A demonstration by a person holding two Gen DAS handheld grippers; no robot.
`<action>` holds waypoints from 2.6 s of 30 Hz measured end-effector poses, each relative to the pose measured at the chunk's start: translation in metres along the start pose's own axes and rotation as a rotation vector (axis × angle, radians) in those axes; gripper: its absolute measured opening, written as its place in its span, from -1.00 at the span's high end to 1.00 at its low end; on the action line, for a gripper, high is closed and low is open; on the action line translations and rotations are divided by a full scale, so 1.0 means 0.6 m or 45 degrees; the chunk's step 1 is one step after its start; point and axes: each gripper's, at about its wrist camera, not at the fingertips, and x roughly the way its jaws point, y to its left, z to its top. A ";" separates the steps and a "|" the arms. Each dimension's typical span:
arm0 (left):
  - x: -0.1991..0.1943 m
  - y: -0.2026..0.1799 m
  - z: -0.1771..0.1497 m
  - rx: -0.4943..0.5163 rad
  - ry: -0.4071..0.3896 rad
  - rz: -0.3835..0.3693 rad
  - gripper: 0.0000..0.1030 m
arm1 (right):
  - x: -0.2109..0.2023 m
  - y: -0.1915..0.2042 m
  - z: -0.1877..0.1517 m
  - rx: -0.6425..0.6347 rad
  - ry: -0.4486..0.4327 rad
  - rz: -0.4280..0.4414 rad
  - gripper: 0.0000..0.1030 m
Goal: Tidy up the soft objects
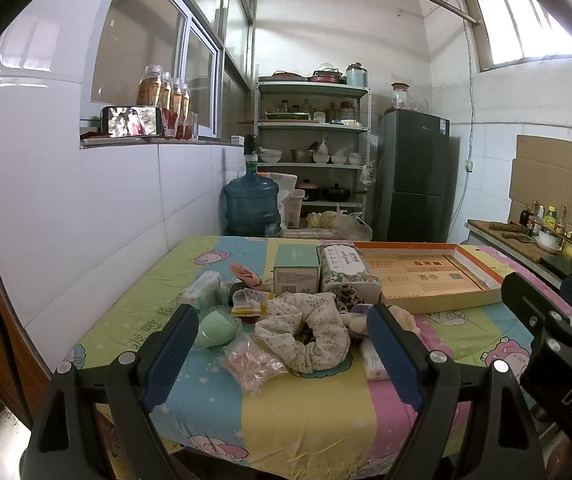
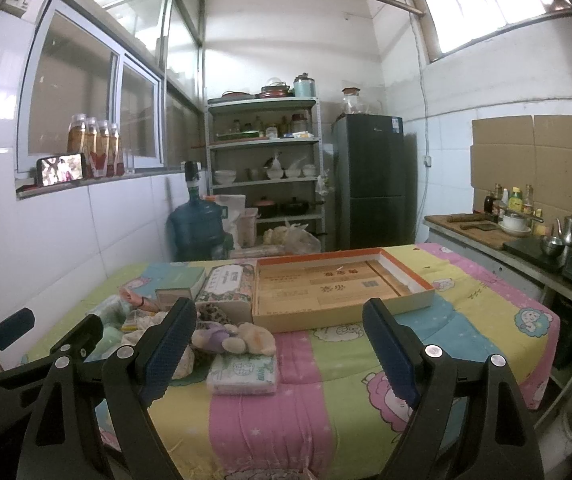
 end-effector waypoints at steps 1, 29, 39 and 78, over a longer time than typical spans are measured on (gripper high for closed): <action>-0.001 0.000 0.000 -0.002 -0.001 0.001 -0.68 | 0.000 0.000 0.000 0.000 0.000 -0.001 -0.68; 0.000 0.036 -0.002 -0.054 -0.008 0.034 -0.68 | 0.001 0.009 -0.008 -0.007 0.022 0.062 -0.68; 0.036 0.128 -0.019 -0.171 0.023 0.091 -0.68 | 0.058 0.024 -0.029 -0.056 0.129 0.292 -0.68; 0.186 0.135 -0.085 -0.162 0.251 -0.166 -0.68 | 0.248 0.117 -0.060 -0.035 0.333 0.700 0.86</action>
